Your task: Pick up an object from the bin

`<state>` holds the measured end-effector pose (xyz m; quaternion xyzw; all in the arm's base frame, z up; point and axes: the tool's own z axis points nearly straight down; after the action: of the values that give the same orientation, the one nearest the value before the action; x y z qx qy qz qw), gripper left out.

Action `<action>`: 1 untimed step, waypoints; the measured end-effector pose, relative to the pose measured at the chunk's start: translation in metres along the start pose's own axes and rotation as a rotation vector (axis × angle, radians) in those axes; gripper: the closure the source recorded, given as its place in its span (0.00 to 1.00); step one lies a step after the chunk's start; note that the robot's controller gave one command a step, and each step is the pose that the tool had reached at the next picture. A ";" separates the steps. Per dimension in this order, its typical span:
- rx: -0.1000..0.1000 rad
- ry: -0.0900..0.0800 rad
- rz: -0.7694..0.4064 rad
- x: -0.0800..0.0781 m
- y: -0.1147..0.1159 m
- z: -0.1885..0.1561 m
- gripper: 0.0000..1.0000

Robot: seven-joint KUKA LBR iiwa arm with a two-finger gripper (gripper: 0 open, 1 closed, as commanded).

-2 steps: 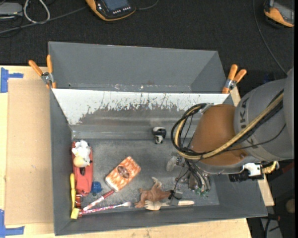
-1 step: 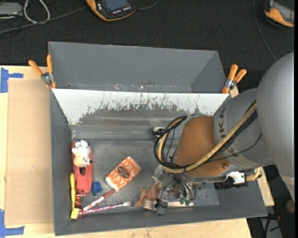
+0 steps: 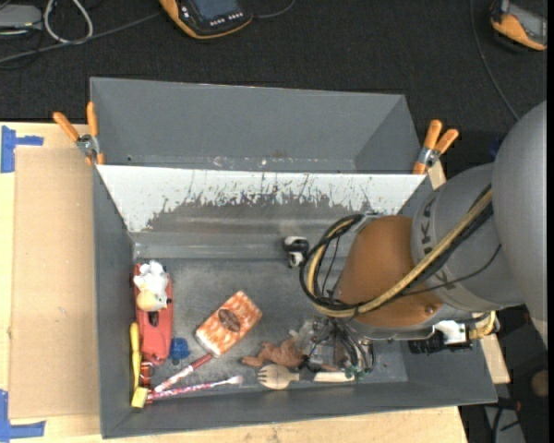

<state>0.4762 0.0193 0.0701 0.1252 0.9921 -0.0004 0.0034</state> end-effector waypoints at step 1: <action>0.000 0.000 -0.002 0.000 0.000 0.000 1.00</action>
Offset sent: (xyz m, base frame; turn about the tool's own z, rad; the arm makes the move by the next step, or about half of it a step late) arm 0.0039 -0.0020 0.1004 0.0663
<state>0.4763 0.0193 0.0701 0.1242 0.9922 -0.0005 0.0035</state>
